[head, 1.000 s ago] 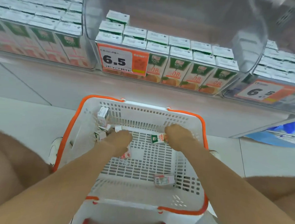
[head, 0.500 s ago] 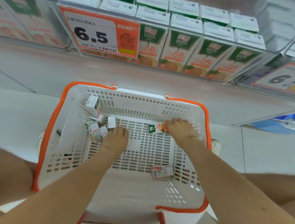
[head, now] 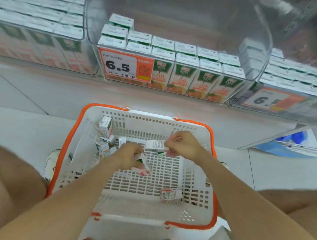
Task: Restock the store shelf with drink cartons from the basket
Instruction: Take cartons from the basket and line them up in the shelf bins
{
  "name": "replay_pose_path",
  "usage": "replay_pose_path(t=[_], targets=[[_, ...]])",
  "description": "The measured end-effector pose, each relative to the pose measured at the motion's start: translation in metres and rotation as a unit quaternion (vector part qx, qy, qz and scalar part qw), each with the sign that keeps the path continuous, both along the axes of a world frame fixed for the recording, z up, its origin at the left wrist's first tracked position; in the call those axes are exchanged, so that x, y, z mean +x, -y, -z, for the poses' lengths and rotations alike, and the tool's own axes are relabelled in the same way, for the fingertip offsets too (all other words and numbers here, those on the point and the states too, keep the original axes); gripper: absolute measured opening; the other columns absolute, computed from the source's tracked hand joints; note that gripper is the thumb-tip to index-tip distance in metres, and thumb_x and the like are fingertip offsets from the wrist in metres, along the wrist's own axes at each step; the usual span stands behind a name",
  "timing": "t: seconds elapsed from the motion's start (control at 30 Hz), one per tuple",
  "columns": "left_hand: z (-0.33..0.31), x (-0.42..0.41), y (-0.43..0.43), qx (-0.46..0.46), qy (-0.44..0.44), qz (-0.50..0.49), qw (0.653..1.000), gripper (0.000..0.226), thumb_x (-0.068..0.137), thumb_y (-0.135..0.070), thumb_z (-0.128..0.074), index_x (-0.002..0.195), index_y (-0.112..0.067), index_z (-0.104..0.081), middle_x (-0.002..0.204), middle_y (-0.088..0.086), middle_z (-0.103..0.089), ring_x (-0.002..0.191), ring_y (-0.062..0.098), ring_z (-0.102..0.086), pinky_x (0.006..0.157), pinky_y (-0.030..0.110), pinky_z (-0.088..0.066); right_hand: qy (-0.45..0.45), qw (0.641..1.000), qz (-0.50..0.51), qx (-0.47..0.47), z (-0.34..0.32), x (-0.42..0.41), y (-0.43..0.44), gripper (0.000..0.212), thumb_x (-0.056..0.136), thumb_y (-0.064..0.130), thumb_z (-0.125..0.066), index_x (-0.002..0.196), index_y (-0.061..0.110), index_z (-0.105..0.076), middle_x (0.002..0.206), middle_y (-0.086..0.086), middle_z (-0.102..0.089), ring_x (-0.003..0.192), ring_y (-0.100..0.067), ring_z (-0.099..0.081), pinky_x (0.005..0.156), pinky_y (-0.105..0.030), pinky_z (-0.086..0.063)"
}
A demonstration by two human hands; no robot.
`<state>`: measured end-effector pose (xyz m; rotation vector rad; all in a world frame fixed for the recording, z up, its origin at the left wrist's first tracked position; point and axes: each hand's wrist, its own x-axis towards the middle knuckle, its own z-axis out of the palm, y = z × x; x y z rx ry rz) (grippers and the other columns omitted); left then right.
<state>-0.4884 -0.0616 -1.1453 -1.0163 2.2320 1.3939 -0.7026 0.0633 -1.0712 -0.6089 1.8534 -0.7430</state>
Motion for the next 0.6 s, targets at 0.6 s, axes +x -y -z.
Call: replay_pose_path(t=[0.6], targets=[[-0.225, 0.037, 0.05, 0.091, -0.176, -0.082, 0.977, 0.025, 0.086, -0.033, -0.087, 0.107, -0.021, -0.079, 0.107, 0.009, -0.079, 0.089, 0.017, -0.067, 0.078, 0.036, -0.042, -0.039, 0.983, -0.03, -0.175, -0.138, 0.068, 0.01, 0.039, 0.089, 0.047, -0.079, 0.113, 0.018, -0.069, 0.101, -0.012, -0.078, 0.086, -0.029, -0.073, 0.075, -0.044, -0.054]])
